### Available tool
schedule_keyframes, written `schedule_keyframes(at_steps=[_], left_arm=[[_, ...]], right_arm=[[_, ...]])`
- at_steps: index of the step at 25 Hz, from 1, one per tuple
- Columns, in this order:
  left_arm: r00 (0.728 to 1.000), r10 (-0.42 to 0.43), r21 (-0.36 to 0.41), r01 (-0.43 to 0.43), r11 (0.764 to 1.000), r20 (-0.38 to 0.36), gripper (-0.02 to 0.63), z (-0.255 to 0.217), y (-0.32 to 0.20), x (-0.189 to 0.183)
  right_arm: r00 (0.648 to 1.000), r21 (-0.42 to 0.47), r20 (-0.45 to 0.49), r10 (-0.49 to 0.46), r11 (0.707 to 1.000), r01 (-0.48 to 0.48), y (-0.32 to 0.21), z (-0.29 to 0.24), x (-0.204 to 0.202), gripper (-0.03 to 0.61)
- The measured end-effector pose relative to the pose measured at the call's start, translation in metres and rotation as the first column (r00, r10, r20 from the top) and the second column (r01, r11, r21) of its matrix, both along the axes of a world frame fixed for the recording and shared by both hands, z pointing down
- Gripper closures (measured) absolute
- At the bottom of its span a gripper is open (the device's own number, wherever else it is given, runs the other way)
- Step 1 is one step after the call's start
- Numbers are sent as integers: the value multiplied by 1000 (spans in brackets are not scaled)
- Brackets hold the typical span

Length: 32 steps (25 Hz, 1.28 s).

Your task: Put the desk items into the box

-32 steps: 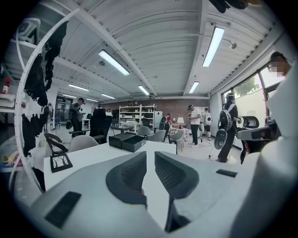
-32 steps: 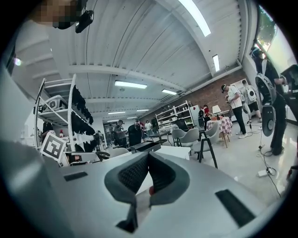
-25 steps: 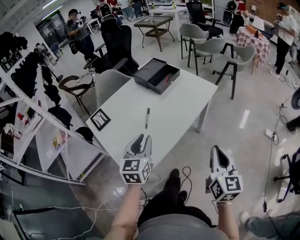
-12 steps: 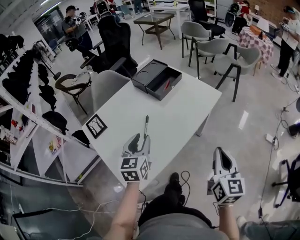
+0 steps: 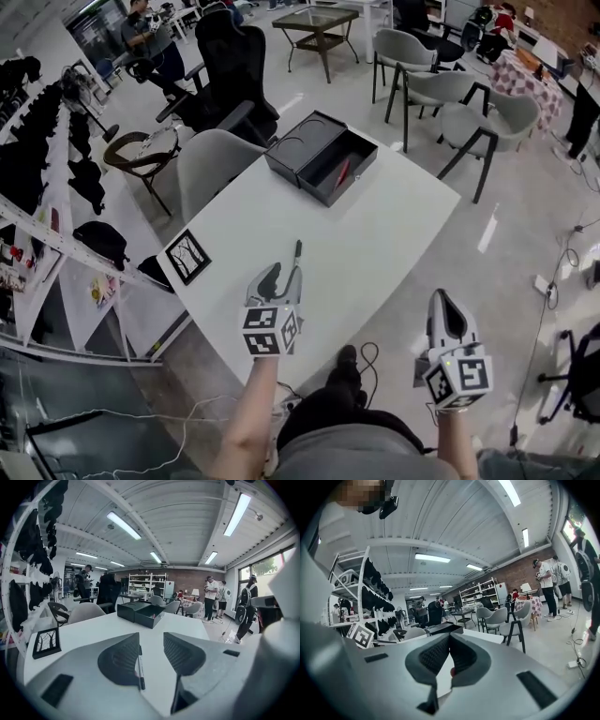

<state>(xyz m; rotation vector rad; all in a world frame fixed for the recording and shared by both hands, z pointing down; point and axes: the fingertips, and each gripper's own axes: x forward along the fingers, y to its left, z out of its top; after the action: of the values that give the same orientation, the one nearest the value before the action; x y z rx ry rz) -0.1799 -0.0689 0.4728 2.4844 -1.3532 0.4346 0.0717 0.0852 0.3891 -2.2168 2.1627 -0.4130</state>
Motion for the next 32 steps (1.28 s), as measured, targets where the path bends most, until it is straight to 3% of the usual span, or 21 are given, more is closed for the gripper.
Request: schedule_keyframes(at_steps=[8,15,32], left_arm=[[1000,5,-92,-2,996,29,456,34,-31,3],[998,6,-216,9,976,69,457,76,-42,5],[984,1,-316,56,947,177,460,112,-45,0]], right_arm=[[1000,-35,-15,24,999,-25,-35,4,6,575],[1000,-63,-26,16,998,-18,-54,9,6,575],[1000,-105,-24,-9,994,6,-69,21,2,575]])
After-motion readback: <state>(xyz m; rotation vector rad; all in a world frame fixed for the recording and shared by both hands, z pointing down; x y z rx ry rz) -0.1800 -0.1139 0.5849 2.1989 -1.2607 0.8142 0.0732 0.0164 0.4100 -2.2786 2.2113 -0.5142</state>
